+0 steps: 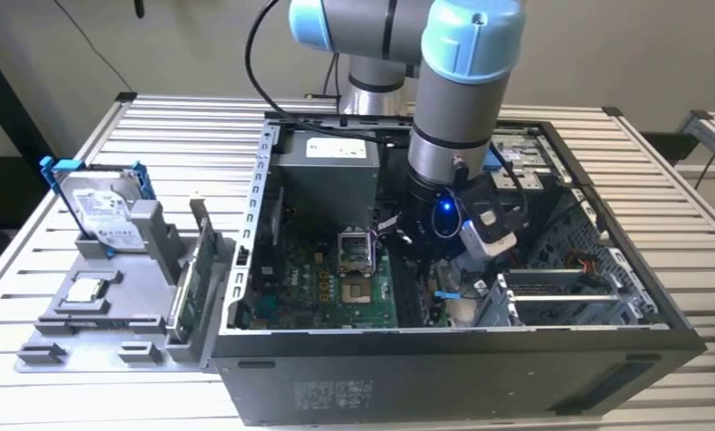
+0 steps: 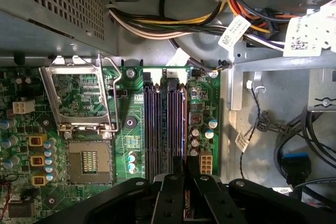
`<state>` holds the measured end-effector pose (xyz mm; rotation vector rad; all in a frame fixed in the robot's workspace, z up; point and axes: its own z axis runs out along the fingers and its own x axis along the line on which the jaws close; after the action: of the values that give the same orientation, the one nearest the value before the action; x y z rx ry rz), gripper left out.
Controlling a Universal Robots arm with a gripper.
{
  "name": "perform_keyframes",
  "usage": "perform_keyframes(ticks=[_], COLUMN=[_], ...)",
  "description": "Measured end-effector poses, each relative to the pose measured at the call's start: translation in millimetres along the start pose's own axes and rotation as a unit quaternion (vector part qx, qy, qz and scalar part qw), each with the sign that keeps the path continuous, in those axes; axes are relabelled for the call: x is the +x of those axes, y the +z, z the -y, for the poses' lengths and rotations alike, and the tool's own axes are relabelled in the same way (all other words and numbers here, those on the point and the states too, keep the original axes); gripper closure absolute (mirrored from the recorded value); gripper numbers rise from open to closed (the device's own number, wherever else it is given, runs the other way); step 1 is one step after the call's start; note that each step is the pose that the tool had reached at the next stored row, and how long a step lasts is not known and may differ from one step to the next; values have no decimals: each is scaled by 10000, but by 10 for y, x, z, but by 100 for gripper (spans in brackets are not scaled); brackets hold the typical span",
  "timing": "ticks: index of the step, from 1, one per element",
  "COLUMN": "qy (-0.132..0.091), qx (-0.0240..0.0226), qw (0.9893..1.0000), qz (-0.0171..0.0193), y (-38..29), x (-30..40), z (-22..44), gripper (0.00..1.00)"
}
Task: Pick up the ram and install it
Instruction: 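Insert the ram into the slot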
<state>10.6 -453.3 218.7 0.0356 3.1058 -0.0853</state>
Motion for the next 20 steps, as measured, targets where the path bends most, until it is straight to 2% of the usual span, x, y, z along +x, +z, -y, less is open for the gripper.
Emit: perform_keyframes(ticks=[14,20], qy=[-10,-10], qx=[0,0], qw=[10000,10000], qz=[1,1], y=[5,30], x=[7,9], z=[7,4], gripper=[86,86])
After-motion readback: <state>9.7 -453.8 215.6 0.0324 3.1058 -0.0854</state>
